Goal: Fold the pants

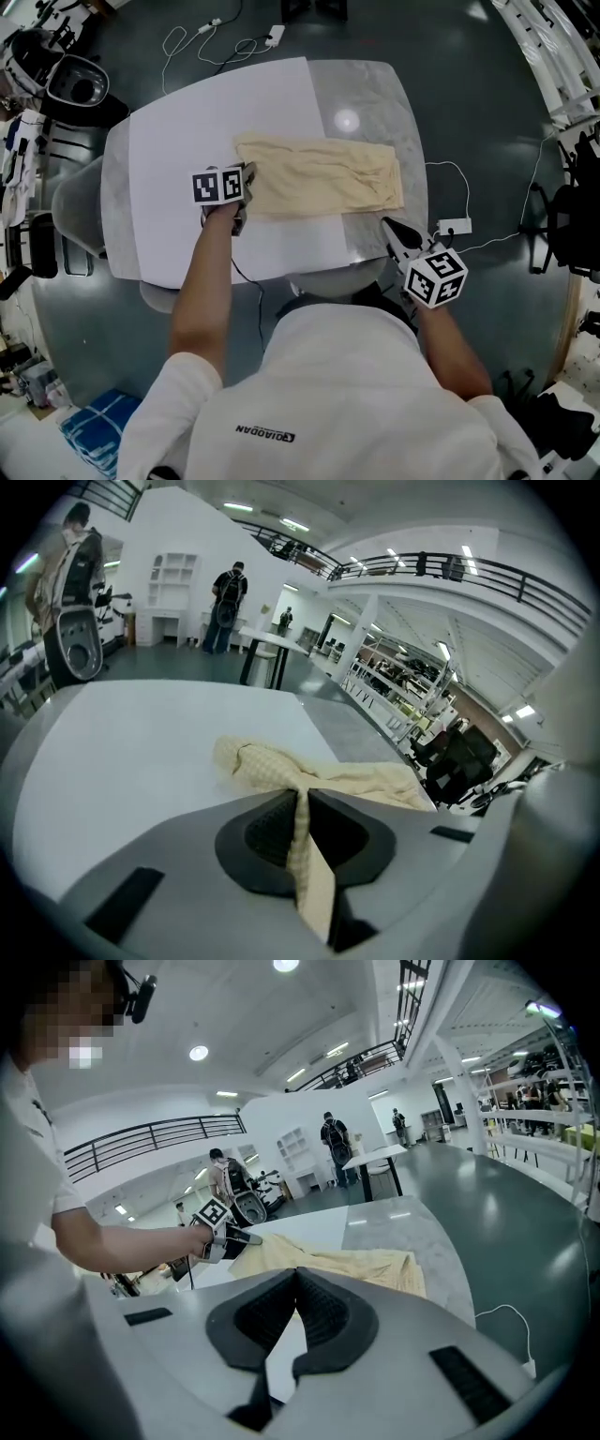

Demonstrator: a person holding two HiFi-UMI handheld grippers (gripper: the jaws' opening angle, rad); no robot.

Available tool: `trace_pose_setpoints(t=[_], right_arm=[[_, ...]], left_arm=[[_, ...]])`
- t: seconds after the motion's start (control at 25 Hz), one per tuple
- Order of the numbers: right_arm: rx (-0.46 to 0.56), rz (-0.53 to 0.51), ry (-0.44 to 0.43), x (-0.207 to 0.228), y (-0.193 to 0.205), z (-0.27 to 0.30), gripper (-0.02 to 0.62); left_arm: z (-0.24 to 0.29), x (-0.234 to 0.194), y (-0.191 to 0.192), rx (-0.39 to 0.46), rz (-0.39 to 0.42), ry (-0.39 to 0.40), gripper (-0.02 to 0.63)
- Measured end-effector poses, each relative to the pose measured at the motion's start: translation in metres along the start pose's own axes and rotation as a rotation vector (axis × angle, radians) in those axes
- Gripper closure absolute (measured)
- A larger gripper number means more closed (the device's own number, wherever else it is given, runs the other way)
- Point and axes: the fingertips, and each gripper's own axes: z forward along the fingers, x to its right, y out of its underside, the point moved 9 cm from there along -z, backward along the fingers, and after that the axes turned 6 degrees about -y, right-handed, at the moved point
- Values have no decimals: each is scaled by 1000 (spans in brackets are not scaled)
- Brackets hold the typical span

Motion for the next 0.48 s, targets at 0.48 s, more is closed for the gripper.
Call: trace_pose_setpoints(t=[0.48], right_arm=[[60, -3, -57, 32, -4, -53, 575]], left_arm=[[-35, 157, -40, 77, 175, 52, 551]])
